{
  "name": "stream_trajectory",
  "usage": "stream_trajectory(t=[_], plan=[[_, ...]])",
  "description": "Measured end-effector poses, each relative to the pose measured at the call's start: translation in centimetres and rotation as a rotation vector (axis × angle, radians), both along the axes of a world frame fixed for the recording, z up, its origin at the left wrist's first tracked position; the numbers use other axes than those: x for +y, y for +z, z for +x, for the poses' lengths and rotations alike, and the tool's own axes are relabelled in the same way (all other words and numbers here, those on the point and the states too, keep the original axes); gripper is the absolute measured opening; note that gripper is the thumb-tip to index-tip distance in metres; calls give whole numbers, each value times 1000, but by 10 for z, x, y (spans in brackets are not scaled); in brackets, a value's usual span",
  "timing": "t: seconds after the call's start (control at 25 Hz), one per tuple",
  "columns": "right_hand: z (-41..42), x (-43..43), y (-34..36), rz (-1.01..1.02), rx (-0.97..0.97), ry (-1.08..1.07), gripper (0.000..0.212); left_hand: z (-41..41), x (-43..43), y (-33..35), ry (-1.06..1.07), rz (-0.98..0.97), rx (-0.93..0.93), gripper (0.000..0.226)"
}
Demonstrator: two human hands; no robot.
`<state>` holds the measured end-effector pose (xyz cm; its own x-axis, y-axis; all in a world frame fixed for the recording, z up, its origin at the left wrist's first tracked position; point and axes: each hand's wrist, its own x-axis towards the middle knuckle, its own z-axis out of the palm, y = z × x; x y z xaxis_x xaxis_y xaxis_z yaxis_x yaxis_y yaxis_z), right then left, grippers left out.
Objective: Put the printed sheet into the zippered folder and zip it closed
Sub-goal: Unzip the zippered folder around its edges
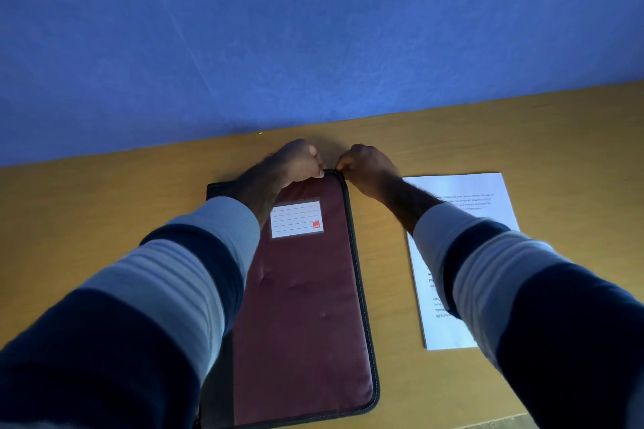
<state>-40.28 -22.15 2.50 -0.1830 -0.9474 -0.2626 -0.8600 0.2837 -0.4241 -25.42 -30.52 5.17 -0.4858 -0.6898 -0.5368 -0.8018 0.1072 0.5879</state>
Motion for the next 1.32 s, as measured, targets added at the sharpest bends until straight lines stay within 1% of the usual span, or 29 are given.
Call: stream_trajectory(t=[0.12,0.28,0.56,0.76,1.0,1.08,1.16,1.2,1.24,1.32], plan=[[-2,16,-6,-58,11,-36,19,0,2,0,-4,-9,2,10],[-1,47,-9,-104,-4,-91,21,-1,4,-3,4,-42,-11,10],[19,99,-14,-204,51,-115,23,-1,13,-3,42,-102,-5,10],[38,134,-16,-226,24,-142,21,3,18,-8,63,-152,-43,16],[55,179,-19,-219,46,-145,18,2,29,-2,16,-253,-63,9],[59,191,-20,-216,29,-143,17,3,31,-3,17,-310,-75,10],[63,197,-19,-208,11,-145,15,7,37,-6,-27,-444,-111,17],[63,197,-18,-206,11,-148,14,11,47,-7,-82,-538,-132,24],[64,195,-17,-205,14,-152,12,18,64,-7,-124,-620,-131,35],[63,191,-13,-194,27,-146,11,43,120,-6,-143,-701,-62,58]])
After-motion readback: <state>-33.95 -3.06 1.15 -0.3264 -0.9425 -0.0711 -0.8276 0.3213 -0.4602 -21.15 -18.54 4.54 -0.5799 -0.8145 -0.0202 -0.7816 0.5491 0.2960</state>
